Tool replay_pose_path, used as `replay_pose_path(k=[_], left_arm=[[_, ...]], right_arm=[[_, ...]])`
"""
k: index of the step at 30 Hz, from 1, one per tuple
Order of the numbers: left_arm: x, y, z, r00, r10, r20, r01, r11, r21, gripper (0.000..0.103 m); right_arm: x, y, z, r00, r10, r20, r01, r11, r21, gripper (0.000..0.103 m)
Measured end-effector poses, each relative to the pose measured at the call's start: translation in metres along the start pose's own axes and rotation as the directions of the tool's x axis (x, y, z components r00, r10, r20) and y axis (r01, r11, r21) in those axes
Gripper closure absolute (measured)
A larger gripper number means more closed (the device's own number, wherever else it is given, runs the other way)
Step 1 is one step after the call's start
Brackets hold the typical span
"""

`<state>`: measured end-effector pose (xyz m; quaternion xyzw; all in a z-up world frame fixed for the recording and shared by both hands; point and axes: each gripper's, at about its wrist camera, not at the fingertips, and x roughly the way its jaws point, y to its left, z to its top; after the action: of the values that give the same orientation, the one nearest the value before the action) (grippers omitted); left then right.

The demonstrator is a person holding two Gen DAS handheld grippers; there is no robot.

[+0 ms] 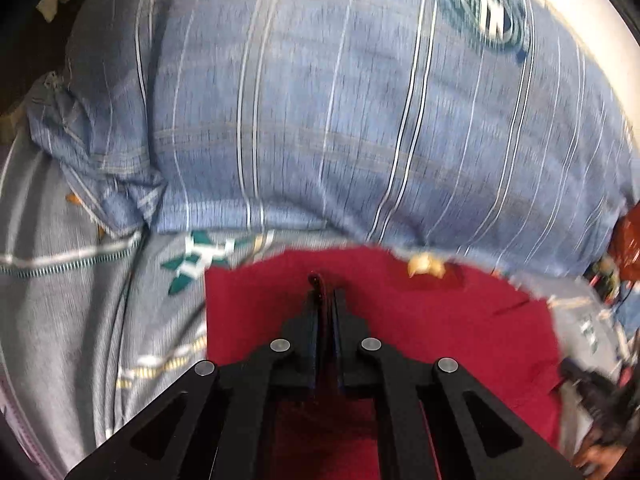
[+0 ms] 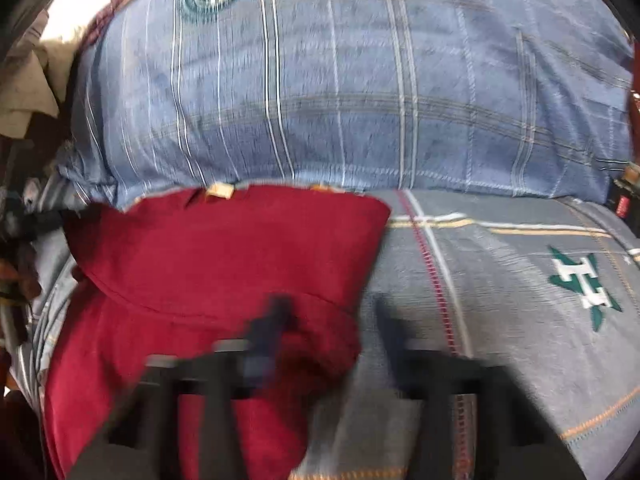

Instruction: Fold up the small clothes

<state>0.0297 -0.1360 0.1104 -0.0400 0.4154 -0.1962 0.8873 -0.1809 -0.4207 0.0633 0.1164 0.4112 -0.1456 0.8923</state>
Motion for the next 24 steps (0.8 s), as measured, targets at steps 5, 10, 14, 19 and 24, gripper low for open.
replay_pose_path(k=[5,10,14,19,24], left_arm=[[0.002,0.017,-0.015,0.999,0.017,-0.03,-0.018,1.0,-0.005,0.098],[0.04,0.039,-0.056,0.987,0.067,-0.145,-0.073,0.997,-0.034,0.095],[0.032,0.044,-0.052,0.989,0.044,-0.141,-0.053,0.997,-0.064,0.088],[0.023,0.038,-0.045,0.99,0.053,-0.134,-0.061,0.997,-0.054,0.077],[-0.004,0.036,-0.053,0.988,0.096,-0.124,-0.098,0.995,-0.014,0.059]], right_arm=[[-0.009,0.001,-0.008,0.999,0.021,-0.025,-0.021,1.0,0.002,0.097],[-0.016,-0.006,-0.015,0.996,-0.008,-0.085,0.01,1.0,0.02,0.093],[-0.03,-0.018,-0.007,1.0,0.006,-0.012,-0.005,0.993,0.121,0.082],[-0.01,0.001,-0.004,1.0,0.007,-0.007,-0.007,0.998,0.067,0.067],[-0.003,0.029,-0.027,0.988,-0.066,-0.137,0.053,0.994,-0.094,0.067]])
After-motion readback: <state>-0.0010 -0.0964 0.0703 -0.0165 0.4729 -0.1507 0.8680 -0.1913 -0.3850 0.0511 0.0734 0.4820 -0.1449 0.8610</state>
